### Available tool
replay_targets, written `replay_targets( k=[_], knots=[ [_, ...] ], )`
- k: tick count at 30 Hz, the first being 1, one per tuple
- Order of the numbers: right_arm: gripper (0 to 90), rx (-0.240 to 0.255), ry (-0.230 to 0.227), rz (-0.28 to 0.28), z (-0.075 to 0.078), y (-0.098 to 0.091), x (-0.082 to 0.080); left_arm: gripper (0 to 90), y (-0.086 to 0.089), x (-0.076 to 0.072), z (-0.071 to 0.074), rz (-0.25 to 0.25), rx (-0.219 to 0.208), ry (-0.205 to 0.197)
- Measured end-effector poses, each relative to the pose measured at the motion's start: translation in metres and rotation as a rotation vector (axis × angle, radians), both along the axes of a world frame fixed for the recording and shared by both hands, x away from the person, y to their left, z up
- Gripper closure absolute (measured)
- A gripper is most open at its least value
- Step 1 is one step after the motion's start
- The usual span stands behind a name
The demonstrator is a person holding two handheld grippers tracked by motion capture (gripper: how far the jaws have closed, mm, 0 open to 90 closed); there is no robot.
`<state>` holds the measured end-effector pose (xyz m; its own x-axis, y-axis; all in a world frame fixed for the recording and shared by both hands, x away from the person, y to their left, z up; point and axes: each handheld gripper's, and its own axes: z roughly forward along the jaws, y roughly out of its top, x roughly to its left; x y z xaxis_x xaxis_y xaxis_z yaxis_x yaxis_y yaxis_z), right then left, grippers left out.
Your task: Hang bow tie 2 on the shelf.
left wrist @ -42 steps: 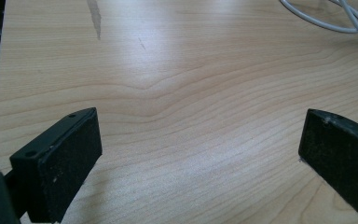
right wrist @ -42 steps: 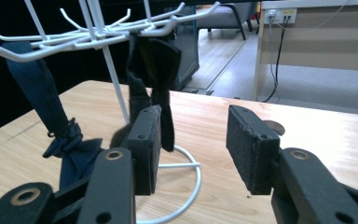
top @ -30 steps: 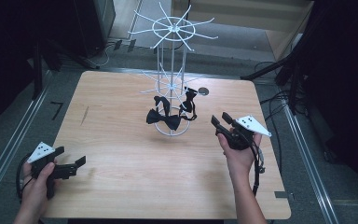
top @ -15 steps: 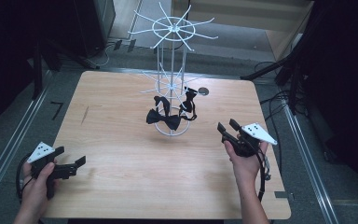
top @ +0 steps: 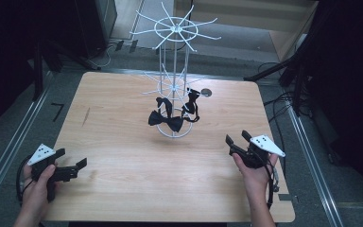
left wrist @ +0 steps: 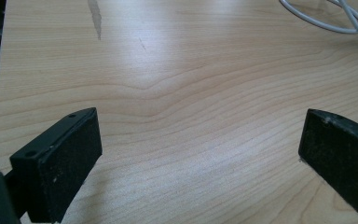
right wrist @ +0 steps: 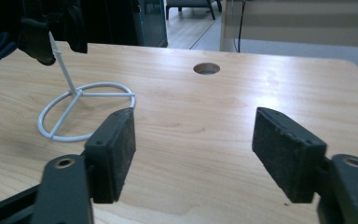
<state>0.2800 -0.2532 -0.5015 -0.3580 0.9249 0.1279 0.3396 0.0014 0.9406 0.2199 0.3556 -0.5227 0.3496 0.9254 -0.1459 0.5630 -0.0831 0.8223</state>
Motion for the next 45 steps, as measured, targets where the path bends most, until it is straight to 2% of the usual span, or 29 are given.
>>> replay_targets(
  k=[5,10,15,20,26,27,34,45],
  knots=[
    [25.2,0.001,0.011,-0.004,-0.003,-0.008,-0.004,0.0,0.0,0.0,0.0,-0.002,0.004,0.0],
    [16.7,0.015,0.042,0.004,-0.008,-0.017,-0.009,0.0,0.0,0.0,0.0,-0.002,0.004,0.0],
    [14.6,0.015,0.051,0.019,-0.01,-0.022,-0.013,0.0,0.0,0.0,0.0,-0.001,0.003,0.0],
    [7.9,0.005,0.087,-0.017,-0.016,-0.034,-0.018,0.0,0.0,0.0,0.0,-0.002,0.005,-0.001],
    [4.8,0.013,0.104,-0.023,-0.02,-0.045,-0.022,0.0,0.0,0.0,0.0,-0.002,0.005,-0.001],
    [1.9,0.016,0.123,-0.023,-0.023,-0.048,-0.025,0.0,0.0,0.0,0.0,-0.002,0.006,-0.001],
    [0.0,0.019,0.15,-0.023,-0.03,-0.06,-0.037,0.0,0.0,0.0,0.0,-0.002,0.009,0.0],
    [0.0,0.006,0.16,-0.034,-0.036,-0.073,-0.05,0.0,-0.001,-0.001,0.0,0.0,0.007,0.001]
  ],
)
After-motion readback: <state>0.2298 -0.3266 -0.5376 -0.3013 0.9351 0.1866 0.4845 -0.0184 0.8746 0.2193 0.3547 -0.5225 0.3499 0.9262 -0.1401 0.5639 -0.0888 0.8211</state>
